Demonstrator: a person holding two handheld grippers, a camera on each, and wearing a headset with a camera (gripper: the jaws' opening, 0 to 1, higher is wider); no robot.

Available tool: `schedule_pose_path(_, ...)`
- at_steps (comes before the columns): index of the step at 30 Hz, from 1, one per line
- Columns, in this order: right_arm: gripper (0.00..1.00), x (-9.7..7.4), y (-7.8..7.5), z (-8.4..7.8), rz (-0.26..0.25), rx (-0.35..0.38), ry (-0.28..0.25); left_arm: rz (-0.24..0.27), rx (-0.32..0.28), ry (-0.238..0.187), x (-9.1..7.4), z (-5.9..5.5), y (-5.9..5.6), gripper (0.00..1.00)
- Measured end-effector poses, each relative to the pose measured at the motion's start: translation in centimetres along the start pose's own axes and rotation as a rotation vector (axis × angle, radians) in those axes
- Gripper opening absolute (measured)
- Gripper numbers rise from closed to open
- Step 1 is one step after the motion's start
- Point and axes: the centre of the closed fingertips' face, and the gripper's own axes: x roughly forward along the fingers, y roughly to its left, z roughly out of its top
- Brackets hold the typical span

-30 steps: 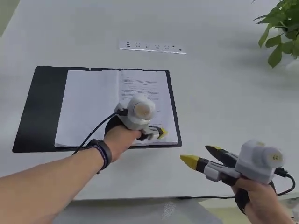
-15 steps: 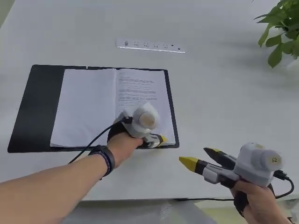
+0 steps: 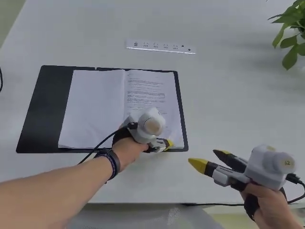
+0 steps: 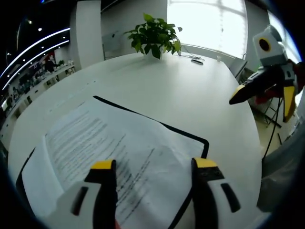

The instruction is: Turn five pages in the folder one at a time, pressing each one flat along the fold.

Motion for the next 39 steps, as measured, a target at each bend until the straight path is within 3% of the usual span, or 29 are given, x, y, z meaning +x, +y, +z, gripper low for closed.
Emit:
schedule_pose_path(23, 0.68, 0.4, -0.1, 1.0, 0.013, -0.004, -0.013, 0.006, -0.044, 0.007, -0.2, 0.1, 1.0, 0.49)
schedule_pose_path(35, 0.62, 2.8, -0.2, 3.9, 0.071, -0.034, -0.027, 0.01, -0.087, -0.007, -0.3, 0.2, 1.4, 0.45)
schedule_pose_path(39, 0.57, 4.2, 0.1, 5.2, 0.099, -0.008, -0.045, 0.014, -0.108, -0.016, -0.3, 0.2, 1.7, 0.42)
